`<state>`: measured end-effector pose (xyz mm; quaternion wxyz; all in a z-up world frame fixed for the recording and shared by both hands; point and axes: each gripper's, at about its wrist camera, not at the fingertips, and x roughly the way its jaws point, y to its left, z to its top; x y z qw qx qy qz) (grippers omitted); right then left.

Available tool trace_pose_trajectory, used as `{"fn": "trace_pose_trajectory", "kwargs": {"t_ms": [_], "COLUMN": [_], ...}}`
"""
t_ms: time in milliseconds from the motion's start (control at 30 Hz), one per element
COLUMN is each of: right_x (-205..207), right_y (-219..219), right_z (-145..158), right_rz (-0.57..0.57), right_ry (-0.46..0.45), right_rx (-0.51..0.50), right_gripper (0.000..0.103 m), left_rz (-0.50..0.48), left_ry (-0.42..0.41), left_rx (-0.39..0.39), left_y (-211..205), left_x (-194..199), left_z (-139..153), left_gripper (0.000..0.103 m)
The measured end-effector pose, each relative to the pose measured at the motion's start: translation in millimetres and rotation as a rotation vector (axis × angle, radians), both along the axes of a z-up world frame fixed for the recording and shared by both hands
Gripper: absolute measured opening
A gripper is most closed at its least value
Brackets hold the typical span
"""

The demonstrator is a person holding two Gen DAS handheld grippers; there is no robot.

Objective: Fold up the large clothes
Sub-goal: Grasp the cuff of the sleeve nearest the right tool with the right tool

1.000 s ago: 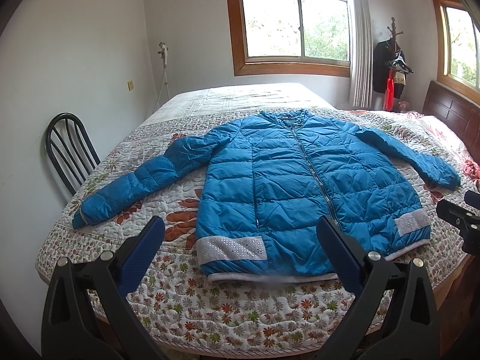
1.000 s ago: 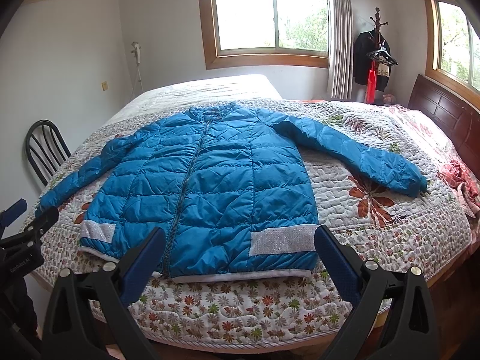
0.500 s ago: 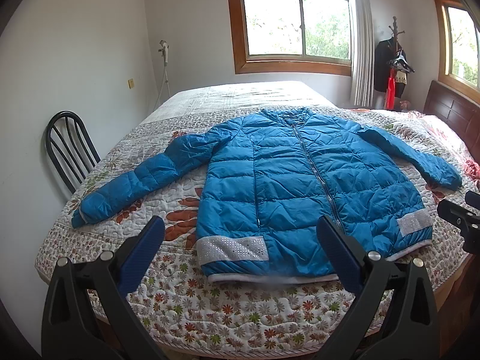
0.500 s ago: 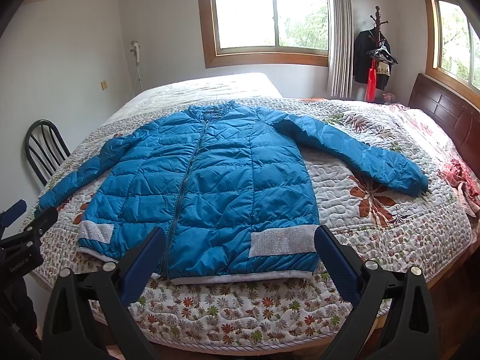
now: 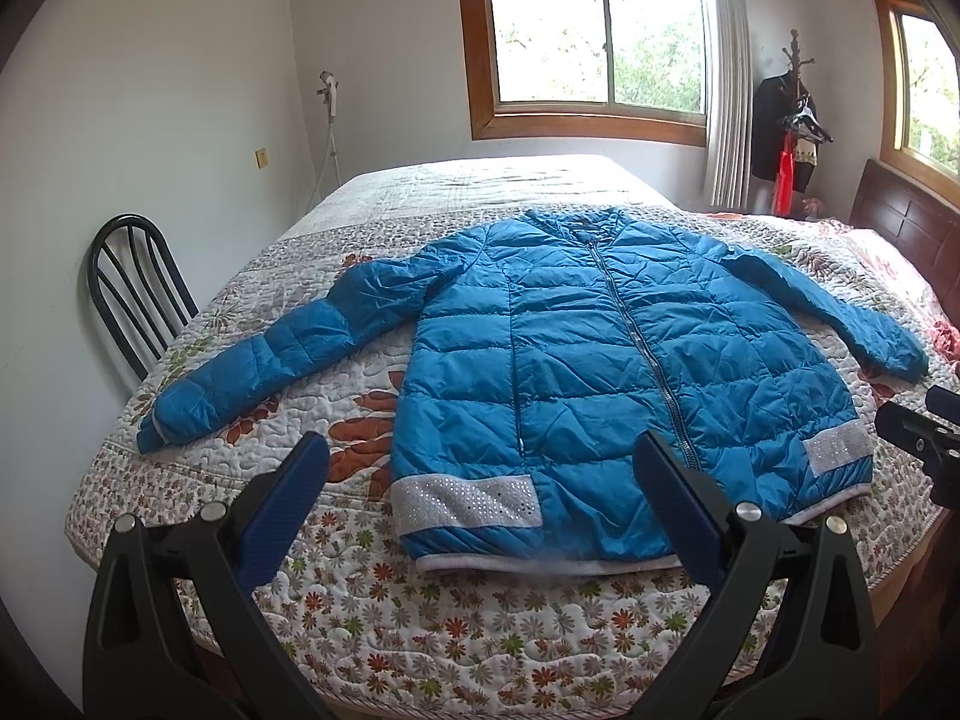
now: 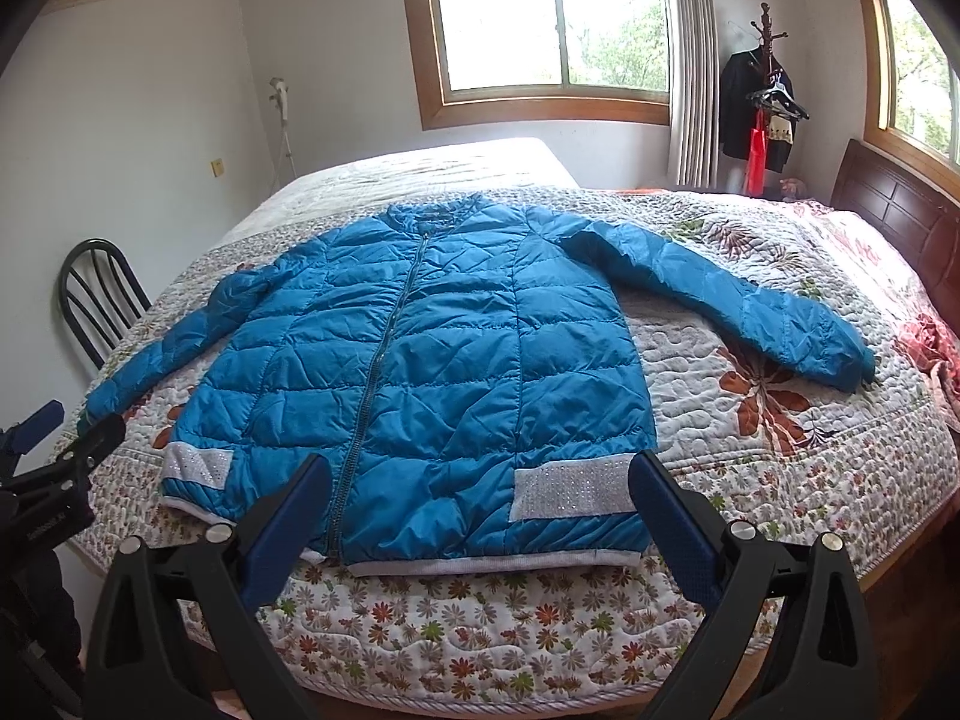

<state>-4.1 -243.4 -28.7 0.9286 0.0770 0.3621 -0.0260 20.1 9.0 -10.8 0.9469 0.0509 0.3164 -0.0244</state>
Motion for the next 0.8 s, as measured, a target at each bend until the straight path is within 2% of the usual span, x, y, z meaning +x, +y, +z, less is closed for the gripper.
{"fn": "trace_pose_trajectory", "kwargs": {"t_ms": [200, 333, 533, 667, 800], "right_x": [25.2, 41.7, 68.6, 88.1, 99.0], "right_y": [-34.9, -75.4, -143.6, -192.2, -257.5], "right_z": [-14.7, -21.3, -35.5, -52.6, -77.4], "right_rz": [-0.038, -0.153, -0.269, -0.35, -0.488], "right_ry": [0.068, 0.098, 0.135, 0.175, 0.212], "right_rx": [0.068, 0.079, 0.158, 0.191, 0.256], "right_gripper": [0.099, 0.099, 0.099, 0.099, 0.099], "left_rz": [0.042, 0.066, 0.129, 0.17, 0.184], "left_ry": [0.014, 0.037, 0.06, 0.087, 0.135], "left_rx": [-0.013, -0.053, -0.059, -0.063, -0.053], "left_y": [14.6, 29.9, 51.2, 68.3, 85.3], "left_x": [20.5, 38.2, 62.0, 77.0, 92.9], "left_z": [-2.6, -4.1, -12.2, -21.3, -38.7], "left_gripper": [0.1, 0.1, 0.1, 0.1, 0.1]}}
